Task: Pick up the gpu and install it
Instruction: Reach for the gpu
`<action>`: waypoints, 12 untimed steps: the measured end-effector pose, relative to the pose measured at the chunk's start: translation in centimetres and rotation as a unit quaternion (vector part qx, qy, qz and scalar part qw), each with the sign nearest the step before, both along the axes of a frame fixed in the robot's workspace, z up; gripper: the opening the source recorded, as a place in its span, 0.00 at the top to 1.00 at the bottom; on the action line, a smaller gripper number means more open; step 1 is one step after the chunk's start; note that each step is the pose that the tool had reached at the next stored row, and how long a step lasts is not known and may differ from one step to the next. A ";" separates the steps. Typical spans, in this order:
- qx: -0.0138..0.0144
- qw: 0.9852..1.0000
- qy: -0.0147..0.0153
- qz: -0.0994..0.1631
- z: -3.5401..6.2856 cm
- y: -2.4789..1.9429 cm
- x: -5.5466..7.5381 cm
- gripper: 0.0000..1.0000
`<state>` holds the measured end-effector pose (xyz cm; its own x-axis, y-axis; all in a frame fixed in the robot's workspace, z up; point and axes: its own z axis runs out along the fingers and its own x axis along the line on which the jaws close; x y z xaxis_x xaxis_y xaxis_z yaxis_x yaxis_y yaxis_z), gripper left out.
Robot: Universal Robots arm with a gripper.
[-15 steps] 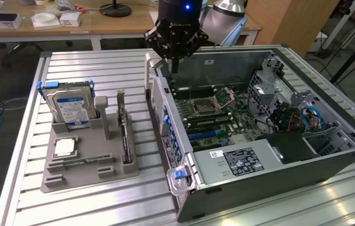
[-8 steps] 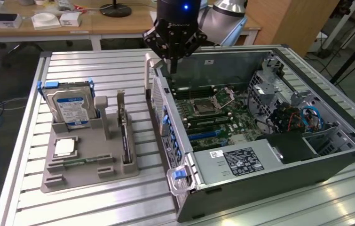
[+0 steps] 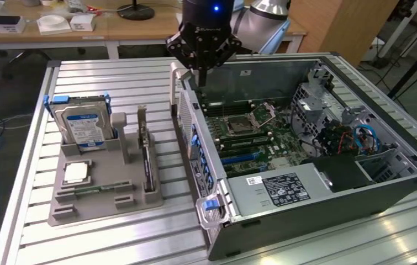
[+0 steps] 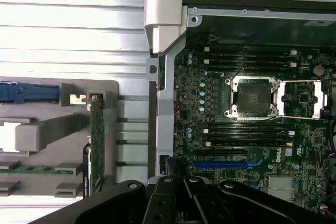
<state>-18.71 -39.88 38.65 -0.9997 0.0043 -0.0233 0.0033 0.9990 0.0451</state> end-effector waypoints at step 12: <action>0.000 1.000 0.000 0.000 -0.05 0.00 -0.5 0.89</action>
